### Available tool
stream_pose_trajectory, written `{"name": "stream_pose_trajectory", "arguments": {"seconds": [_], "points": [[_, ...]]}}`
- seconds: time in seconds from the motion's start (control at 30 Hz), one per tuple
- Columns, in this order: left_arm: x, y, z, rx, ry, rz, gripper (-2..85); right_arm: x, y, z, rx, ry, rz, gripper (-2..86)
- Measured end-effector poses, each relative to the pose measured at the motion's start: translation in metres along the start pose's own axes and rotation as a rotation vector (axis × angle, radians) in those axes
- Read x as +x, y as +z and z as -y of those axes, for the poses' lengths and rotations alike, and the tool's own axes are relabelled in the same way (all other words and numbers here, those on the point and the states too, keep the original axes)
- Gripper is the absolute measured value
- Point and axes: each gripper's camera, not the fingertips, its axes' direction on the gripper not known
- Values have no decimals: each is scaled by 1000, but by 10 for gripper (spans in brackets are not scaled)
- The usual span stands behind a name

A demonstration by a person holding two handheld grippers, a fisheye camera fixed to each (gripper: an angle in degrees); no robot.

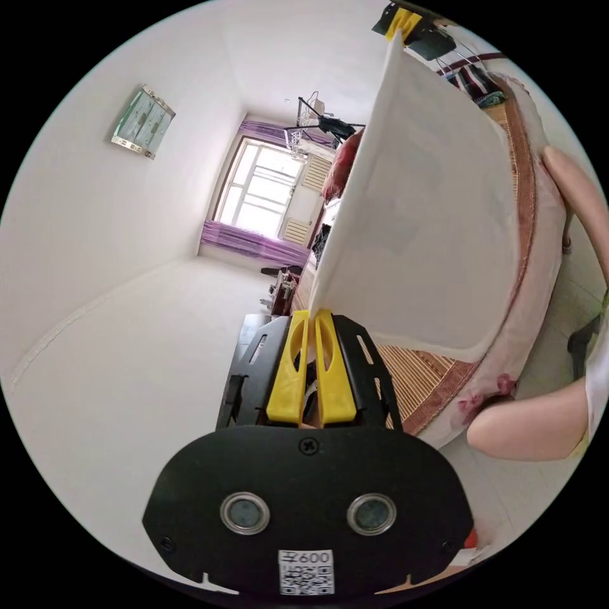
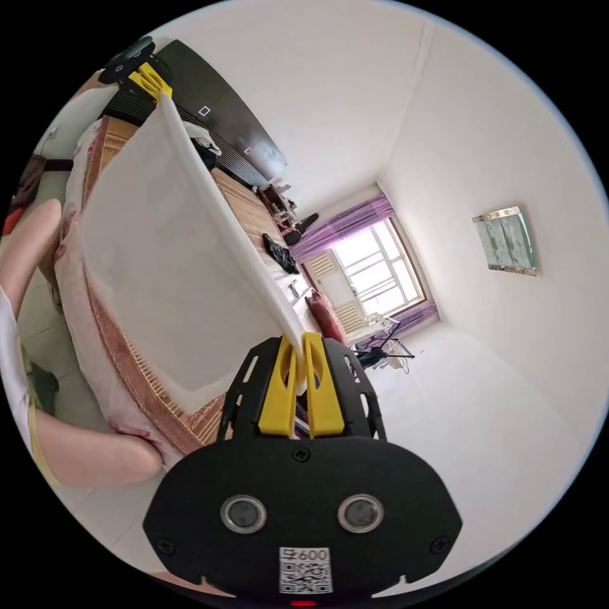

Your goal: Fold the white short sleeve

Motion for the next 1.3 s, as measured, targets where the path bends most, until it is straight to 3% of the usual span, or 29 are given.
{"name": "stream_pose_trajectory", "arguments": {"seconds": [0.3,0.43,0.57,0.7,0.87,0.93,1.03,1.13,1.23,1.3], "points": [[3,-14,17,-25,-3,-12,24,-46,4,-2,9,-52,-13,-8],[-2,-35,31,-68,-5,9,26,-40,-6,5,15,-46,102,-8],[-13,-11,72,-96,44,-99,26,-38,72,36,-155,-77,267,-8],[30,127,135,-235,147,-334,29,-69,214,60,-317,-105,545,-8],[151,353,198,-278,256,-504,30,-177,498,69,-532,-119,719,-8],[195,436,225,-302,293,-553,33,-201,572,73,-617,-91,802,-7],[211,492,248,-344,277,-622,40,-215,642,83,-627,-36,857,-4],[192,544,263,-329,92,-522,69,-210,688,88,-646,44,846,16],[161,577,258,-397,-70,-414,79,-186,720,77,-715,208,713,57],[115,591,236,-377,-359,-528,72,-165,722,62,-695,351,661,43]]}}
